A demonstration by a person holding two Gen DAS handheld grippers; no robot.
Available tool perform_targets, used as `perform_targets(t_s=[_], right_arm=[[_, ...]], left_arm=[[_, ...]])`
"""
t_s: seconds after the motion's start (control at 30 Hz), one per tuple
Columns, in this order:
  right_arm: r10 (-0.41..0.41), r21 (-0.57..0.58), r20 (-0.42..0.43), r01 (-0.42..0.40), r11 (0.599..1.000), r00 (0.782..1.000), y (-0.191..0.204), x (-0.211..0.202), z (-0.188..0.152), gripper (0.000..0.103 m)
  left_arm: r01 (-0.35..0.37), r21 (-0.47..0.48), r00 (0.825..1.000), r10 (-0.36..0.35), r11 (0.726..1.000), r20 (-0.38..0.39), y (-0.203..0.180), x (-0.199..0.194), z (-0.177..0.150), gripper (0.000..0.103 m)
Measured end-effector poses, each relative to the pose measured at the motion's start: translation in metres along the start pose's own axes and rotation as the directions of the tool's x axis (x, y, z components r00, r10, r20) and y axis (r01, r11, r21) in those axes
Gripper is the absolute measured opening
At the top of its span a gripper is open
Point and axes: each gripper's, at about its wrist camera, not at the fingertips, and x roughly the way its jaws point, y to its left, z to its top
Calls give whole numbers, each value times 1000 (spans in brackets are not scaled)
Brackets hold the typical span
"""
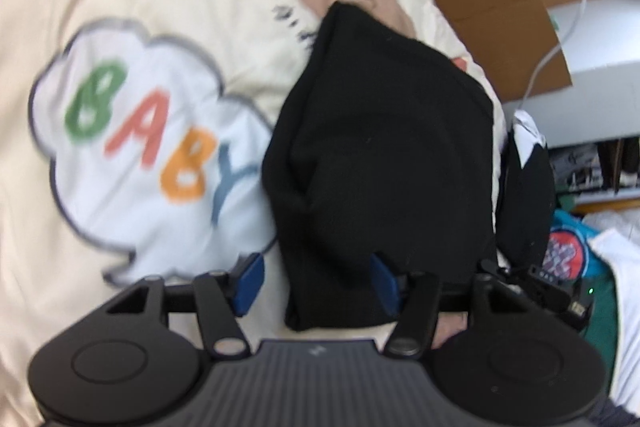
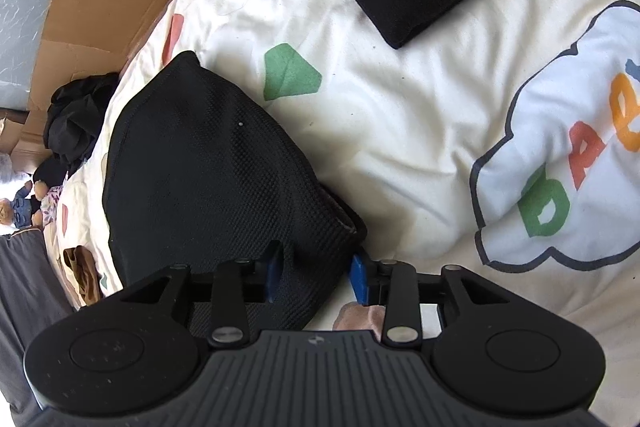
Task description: Fold clothes
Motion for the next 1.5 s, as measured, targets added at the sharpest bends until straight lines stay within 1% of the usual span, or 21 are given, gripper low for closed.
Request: perform_targets(t_s=[0.03, 0.1, 0.2, 0.33, 0.43, 0.5, 0.53, 0.6, 0.63, 0.7, 0.8, 0.83, 0.87, 1.03, 1.07, 1.1, 1.17, 1.27, 1.37, 1.47, 1.5], right_arm=[[-5, -5, 1, 5, 1000, 1000, 1, -1, 0, 42], [-9, -12, 4, 9, 1000, 1000, 2, -2, 1, 48], [-23, -44, 29, 24, 999, 999, 5, -5, 1, 50], [-24, -80, 39, 27, 996, 999, 7, -4, -4, 53], [-7, -86, 21, 8, 996, 1000, 2, -3, -8, 53], [-2, -90, 27, 4, 996, 1000, -1, -5, -9, 53], [-3, -96, 30, 6, 995, 1000, -2, -6, -9, 53], [3, -111, 37, 1, 994, 999, -5, -8, -9, 53], [8, -113, 40, -3, 994, 999, -6, -9, -10, 53], [15, -116, 45, -10, 993, 999, -8, -11, -11, 53], [24, -127, 62, -16, 992, 998, -9, -15, -15, 53], [30, -132, 68, -21, 991, 997, -9, -15, -17, 53], [36, -138, 74, -25, 990, 997, -9, -16, -18, 53], [38, -131, 105, -24, 991, 994, -9, -17, -22, 53], [34, -136, 103, -20, 991, 994, -10, -16, -22, 53], [29, -142, 101, -15, 990, 994, -10, -16, -22, 53], [30, -148, 91, -16, 989, 995, -12, -17, -21, 53], [56, -146, 76, -44, 988, 996, -15, -18, -20, 53], [45, -141, 76, -34, 989, 996, -17, -17, -21, 53], [43, -147, 57, -34, 989, 997, -16, -14, -20, 53], [42, -159, 51, -33, 987, 998, -13, -14, -20, 53]], left_arm=[[-2, 16, 1000, 2, 1000, 5, -6, 2, 4, 61], [-20, 84, 1000, 19, 996, 14, -25, 4, 21, 61], [-65, 145, 998, 61, 987, 35, -47, 1, 43, 62], [-109, 258, 994, 101, 960, 45, -82, -2, 63, 62], [-144, 342, 990, 132, 929, 58, -116, -10, 71, 62], [-170, 396, 985, 156, 902, 68, -140, -11, 75, 62], [-178, 409, 984, 163, 895, 70, -146, -8, 73, 62], [-198, 459, 980, 177, 866, 89, -168, -5, 76, 63], [-203, 470, 979, 178, 859, 98, -173, -5, 76, 64], [-214, 516, 977, 183, 829, 113, -193, -3, 80, 66], [-217, 588, 976, 193, 780, 104, -215, 5, 86, 69], [-217, 598, 975, 197, 772, 99, -219, 7, 89, 69], [-210, 614, 976, 201, 761, 84, -228, 15, 93, 70], [-129, 732, 984, 175, 670, 13, -262, 49, 101, 74], [-115, 749, 985, 170, 652, 3, -268, 57, 103, 76], [-94, 760, 987, 161, 643, -15, -271, 63, 104, 78], [-55, 780, 987, 151, 623, -50, -277, 79, 109, 78], [-43, 799, 986, 154, 600, -63, -279, 99, 116, 78], [-31, 839, 981, 175, 544, -77, -281, 115, 122, 78], [-3, 859, 981, 167, 512, -96, -281, 126, 132, 78], [4, 860, 981, 166, 510, -103, -281, 130, 136, 78]])
